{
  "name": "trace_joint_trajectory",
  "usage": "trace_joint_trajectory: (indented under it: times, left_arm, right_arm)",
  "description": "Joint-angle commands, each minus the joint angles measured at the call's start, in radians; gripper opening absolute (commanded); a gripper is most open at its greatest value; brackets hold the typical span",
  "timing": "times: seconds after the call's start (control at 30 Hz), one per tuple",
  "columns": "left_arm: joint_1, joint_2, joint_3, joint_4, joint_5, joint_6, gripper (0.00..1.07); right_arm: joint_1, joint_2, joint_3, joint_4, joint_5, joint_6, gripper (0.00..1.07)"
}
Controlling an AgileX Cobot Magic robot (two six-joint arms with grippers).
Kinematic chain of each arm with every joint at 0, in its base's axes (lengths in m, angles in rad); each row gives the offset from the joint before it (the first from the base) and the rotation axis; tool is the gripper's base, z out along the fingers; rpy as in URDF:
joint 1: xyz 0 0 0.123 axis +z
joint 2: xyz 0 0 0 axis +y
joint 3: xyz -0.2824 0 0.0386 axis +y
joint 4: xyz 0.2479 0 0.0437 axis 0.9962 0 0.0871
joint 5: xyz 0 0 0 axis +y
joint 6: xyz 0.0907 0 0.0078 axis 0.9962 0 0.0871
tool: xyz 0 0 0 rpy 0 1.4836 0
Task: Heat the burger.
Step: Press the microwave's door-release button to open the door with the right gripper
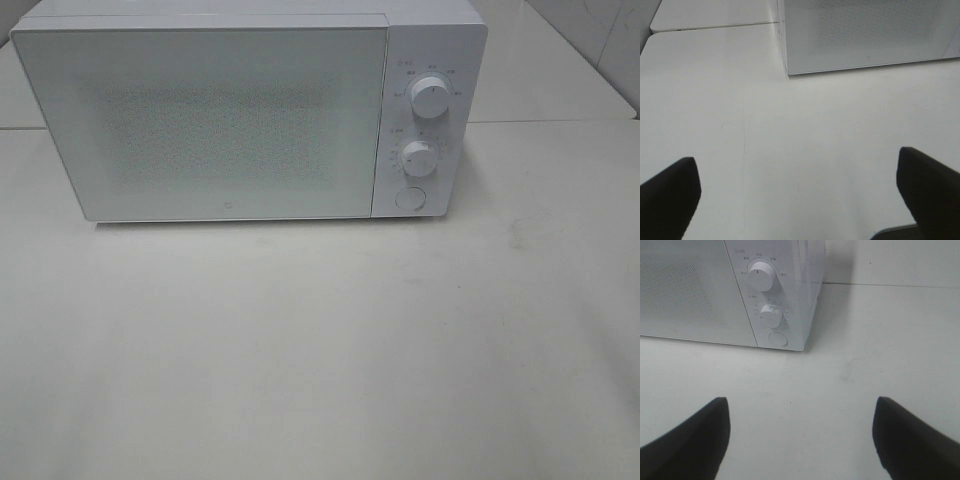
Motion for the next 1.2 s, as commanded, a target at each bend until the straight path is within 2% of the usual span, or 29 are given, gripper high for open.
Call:
trace_joint_trajectory:
  times: [0.03,0.33,0.4,0.6,0.87,0.93,1.0,1.03,1.1,1.2]
  left_arm:
    - [0.003,-0.019,0.003,0.000,-0.012,-0.004,1.00]
    - [0.003,-0.019,0.003,0.000,-0.012,-0.004,1.00]
    - [0.003,-0.019,0.003,0.000,-0.012,-0.004,1.00]
    - [0.003,-0.019,0.003,0.000,-0.012,-0.004,1.00]
    - [0.003,-0.019,0.003,0.000,-0.012,-0.004,1.00]
    - [0.003,-0.019,0.003,0.000,-0.012,-0.004,1.00]
    - [0.003,-0.019,0.003,0.000,-0.012,-0.004,1.00]
    - [0.003,-0.019,0.003,0.000,-0.012,-0.004,1.00]
    - [0.003,-0.019,0.003,0.000,-0.012,-0.004,1.00]
    - [0.003,-0.019,0.003,0.000,-0.012,-0.004,1.00]
  right_arm:
    - [-0.008,0.080,0.003,0.002,-0.099,0.006,0.75]
    - [-0.008,0.217,0.003,0.001,-0.221,0.006,0.75]
    - [-0.008,0.302,0.003,-0.003,-0.301,0.006,0.75]
    - [-0.008,0.413,0.003,-0.058,-0.428,0.006,0.75]
    - [-0.008,0.538,0.007,-0.062,-0.557,0.006,0.75]
    - [-0.008,0.577,0.028,-0.061,-0.628,0.006,0.75]
    - [-0.008,0.631,0.076,-0.058,-0.781,0.006,0.75]
    - [-0.008,0.631,0.076,-0.058,-0.781,0.006,0.75]
    - [-0.004,0.673,0.125,-0.050,-0.931,0.006,0.75]
    - [-0.004,0.706,0.157,-0.046,-1.013,0.006,0.75]
